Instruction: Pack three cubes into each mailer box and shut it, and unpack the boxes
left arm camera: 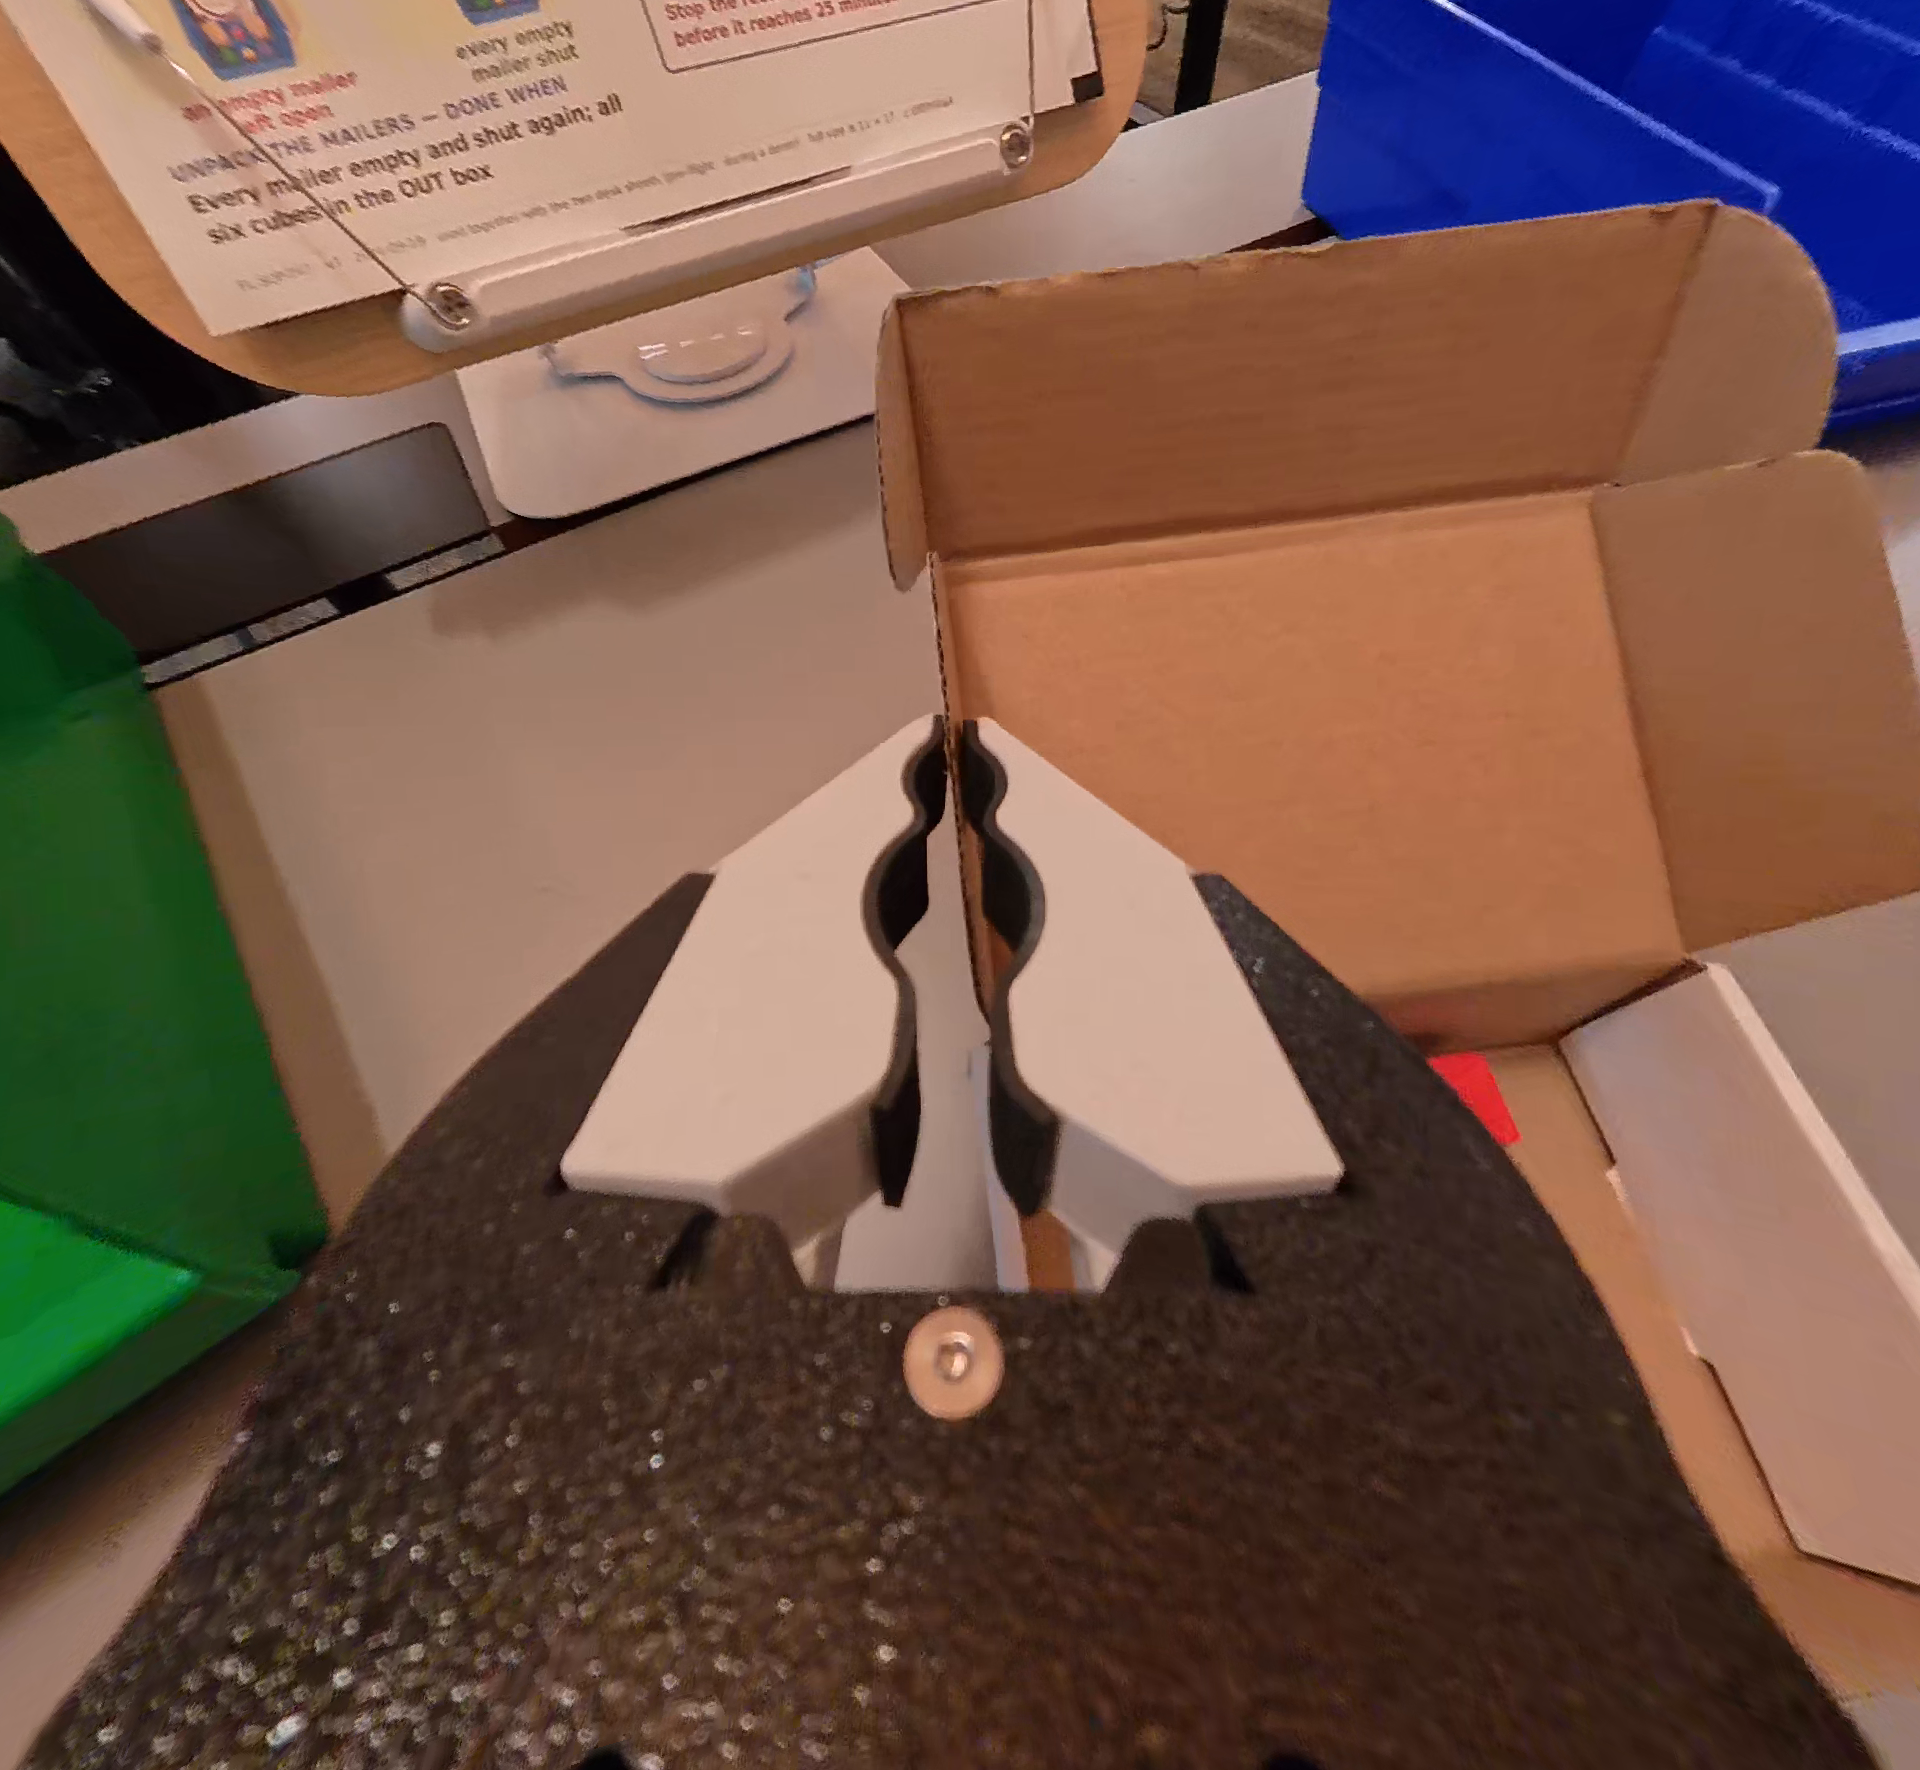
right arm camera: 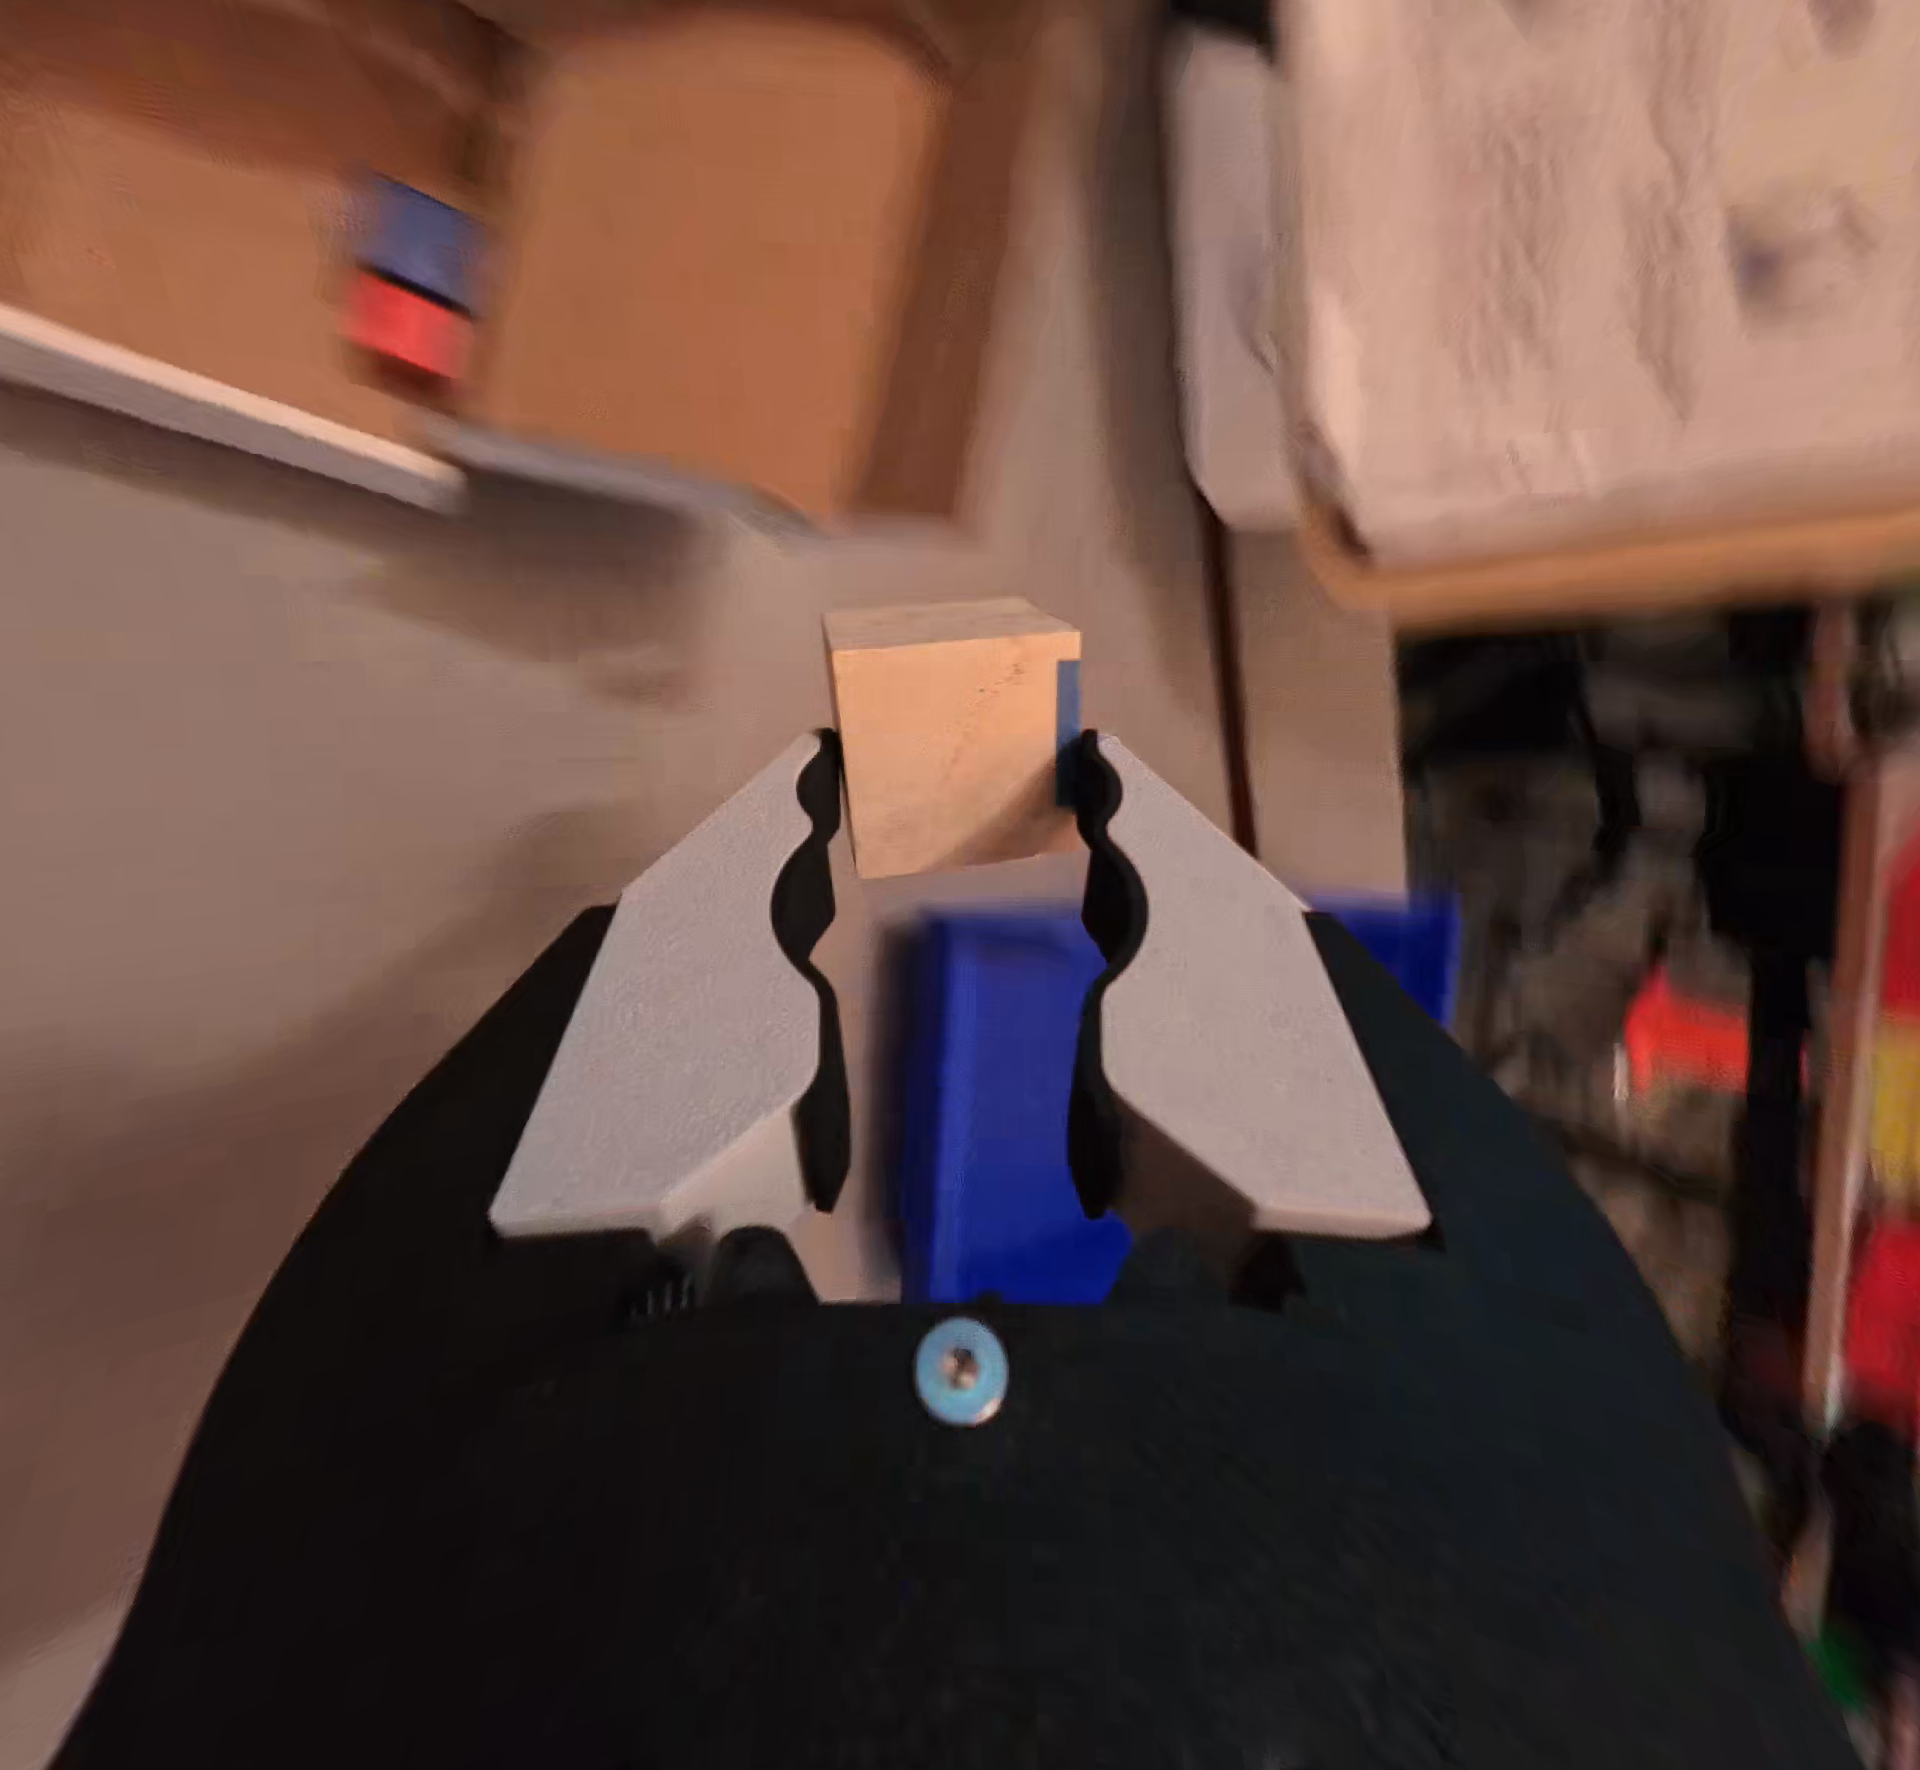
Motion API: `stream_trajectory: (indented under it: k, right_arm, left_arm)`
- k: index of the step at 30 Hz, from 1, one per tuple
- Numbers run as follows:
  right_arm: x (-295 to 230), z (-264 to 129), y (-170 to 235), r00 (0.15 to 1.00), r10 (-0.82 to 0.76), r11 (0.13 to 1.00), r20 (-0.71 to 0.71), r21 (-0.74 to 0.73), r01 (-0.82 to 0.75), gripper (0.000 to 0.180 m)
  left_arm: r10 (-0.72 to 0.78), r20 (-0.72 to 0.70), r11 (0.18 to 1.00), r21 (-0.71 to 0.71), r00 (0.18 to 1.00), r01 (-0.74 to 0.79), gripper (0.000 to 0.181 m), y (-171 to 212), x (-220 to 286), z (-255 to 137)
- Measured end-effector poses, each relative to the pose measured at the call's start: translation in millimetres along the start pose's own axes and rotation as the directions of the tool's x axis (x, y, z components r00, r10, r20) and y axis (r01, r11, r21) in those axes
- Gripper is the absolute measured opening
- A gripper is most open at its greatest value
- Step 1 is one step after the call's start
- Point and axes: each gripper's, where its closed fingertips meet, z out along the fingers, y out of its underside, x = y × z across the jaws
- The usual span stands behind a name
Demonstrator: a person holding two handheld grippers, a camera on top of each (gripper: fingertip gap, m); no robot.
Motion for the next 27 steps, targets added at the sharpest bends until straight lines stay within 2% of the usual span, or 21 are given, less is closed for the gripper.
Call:
stream_trajectory:
  k: [2,4,6,8,12,14,17,19,24,25,27]
  right_arm:
    - [49.7,2.3,76.7,0.966,0.217,0.963,-0.139,-0.133,-0.236,0.045]
    - [64.6,17.3,141.3,0.92,0.356,0.886,-0.165,-0.253,-0.388,0.044]
    - [63.0,41.4,181.1,0.9,0.41,0.836,-0.151,-0.334,-0.436,0.044]
    - [56.8,63.6,204.6,0.904,0.409,0.813,-0.127,-0.399,-0.424,0.045]
    - [51.1,98.4,211.0,0.925,0.377,0.84,-0.056,-0.4,-0.367,0.045]
    - [49.5,111.2,217.6,0.919,0.392,0.825,-0.03,-0.43,-0.366,0.045]
    - [36.7,128.6,204.1,0.931,0.344,0.889,0.118,-0.359,-0.283,0.045]
    - [30.0,133.1,202.3,0.933,0.316,0.902,0.172,-0.358,-0.239,0.045]
    - [9.0,126.0,206.9,0.932,0.111,0.935,0.346,-0.354,0.02,0.045]
    - [5.9,124.3,209.8,0.929,0.098,0.93,0.358,-0.365,0.042,0.045]
    - [4.7,123.7,210.4,0.93,0.15,0.923,0.336,-0.385,-0.01,0.046]
  left_arm:
    - [0.004,0.02,1.0,0.008,1.0,-0.004,0.0,-1.0,-3.7,1.0]
    - [0.011,0.044,1.0,0.017,0.999,-0.012,0.0,-3.1,-8.6,3.2]
    - [0.019,0.079,0.999,0.026,0.997,-0.021,0.0,-5.6,-15.9,6.4]
    - [0.02,0.104,0.999,0.037,0.994,-0.024,0.0,-7.8,-21.9,9.3]
    - [0.029,0.129,0.998,0.052,0.991,-0.036,0.0,-8.9,-26.8,10.3]
    - [0.033,0.135,0.997,0.06,0.99,-0.041,0.0,-9.2,-26.8,9.1]
    - [0.033,0.14,0.996,0.072,0.99,-0.044,0.0,-9.3,-26.6,7.9]
    - [0.029,0.139,0.996,0.077,0.99,-0.04,0.0,-9.4,-26.2,6.9]
    - [0.035,0.152,0.995,0.084,0.988,-0.048,0.0,-8.8,-24.8,4.3]
    - [0.04,0.157,0.995,0.084,0.987,-0.054,0.0,-8.7,-24.6,4.0]
    - [0.047,0.166,0.994,0.086,0.985,-0.062,0.0,-8.7,-24.5,3.3]
